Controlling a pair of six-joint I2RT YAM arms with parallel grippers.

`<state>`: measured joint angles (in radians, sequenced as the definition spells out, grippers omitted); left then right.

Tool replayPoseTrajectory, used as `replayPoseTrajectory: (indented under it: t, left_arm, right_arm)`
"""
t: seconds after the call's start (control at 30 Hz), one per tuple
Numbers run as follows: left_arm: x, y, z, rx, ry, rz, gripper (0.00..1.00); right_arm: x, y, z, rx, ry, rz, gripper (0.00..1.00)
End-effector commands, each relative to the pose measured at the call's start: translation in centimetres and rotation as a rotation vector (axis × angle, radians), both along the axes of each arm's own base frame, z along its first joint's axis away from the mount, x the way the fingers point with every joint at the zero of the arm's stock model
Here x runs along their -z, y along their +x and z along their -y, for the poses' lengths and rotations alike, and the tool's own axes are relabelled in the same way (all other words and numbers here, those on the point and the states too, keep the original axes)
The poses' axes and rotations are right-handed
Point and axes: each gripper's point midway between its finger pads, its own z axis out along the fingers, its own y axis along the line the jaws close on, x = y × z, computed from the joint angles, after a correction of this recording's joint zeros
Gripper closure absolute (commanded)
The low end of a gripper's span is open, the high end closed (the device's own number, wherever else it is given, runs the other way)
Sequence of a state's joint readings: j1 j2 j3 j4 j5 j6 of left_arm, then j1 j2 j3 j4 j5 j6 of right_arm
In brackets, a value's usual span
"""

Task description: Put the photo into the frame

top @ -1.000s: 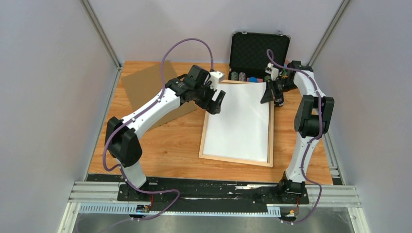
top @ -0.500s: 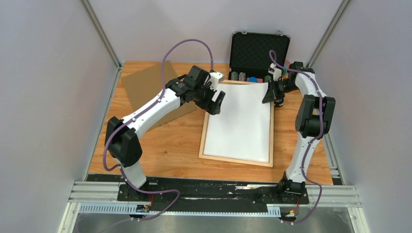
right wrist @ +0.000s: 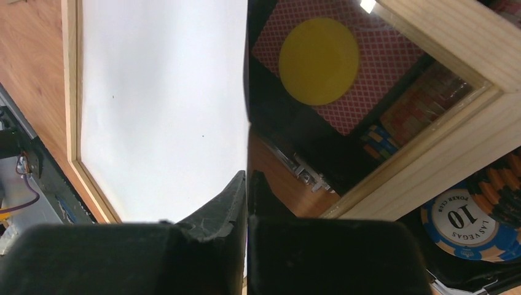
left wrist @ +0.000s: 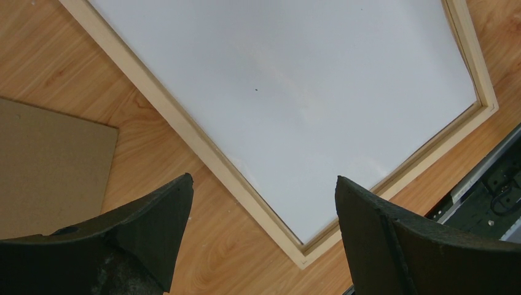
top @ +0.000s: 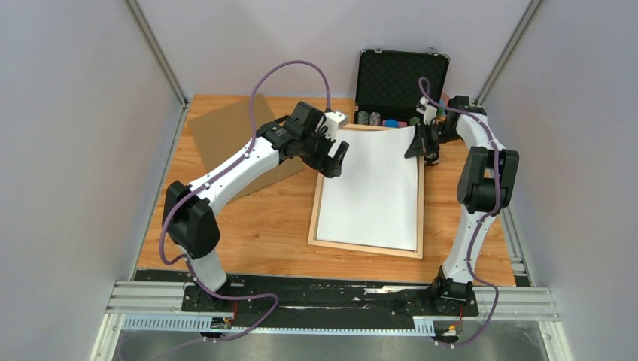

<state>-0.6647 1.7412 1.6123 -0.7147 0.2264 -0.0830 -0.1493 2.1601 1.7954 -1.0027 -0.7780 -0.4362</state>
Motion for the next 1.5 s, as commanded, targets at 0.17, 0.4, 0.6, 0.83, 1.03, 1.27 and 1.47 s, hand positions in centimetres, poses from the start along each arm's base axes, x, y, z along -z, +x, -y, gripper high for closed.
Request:
replayPoseTrajectory:
  t: [0.17,0.4,0.6,0.83,1.03,1.27,1.47]
  left_arm:
    - [-2.1,0.1,-0.3,0.006,-0.037,0.056,0.07]
    - [-2.2,0.0,-0.3,0.008,-0.041,0.057,0.07]
    - [-2.3,0.0,-0.3,0.008,-0.042,0.056,0.07]
    - [-2.3,-0.1,-0.4,0.008,-0.043,0.057,0.07]
    - [-2.4,-0.1,-0.4,0.007,-0.042,0.061,0.06]
    - [-2.4,-0.1,-0.5,0.007,-0.041,0.061,0.06]
    - [-2.8,-0.2,-0.7,0.006,-0.046,0.068,0.06]
  right_arm:
    - [-1.5,1.2,-0.1,0.05,0.061,0.051,0.99]
    - [-1.9,0.8,0.1,0.104,0.121,0.037,1.0]
    - [-2.0,0.4,-0.2,0.123,0.146,0.04,1.0]
    - [-1.9,1.1,0.2,0.13,0.123,0.058,1.0]
    - [-2.0,1.5,0.4,0.135,0.113,0.065,0.95]
    - [-2.5,1.9,0.8,0.145,0.09,0.084,0.72]
    - [-3.8,2.1,1.3,0.158,0.053,0.12,0.57]
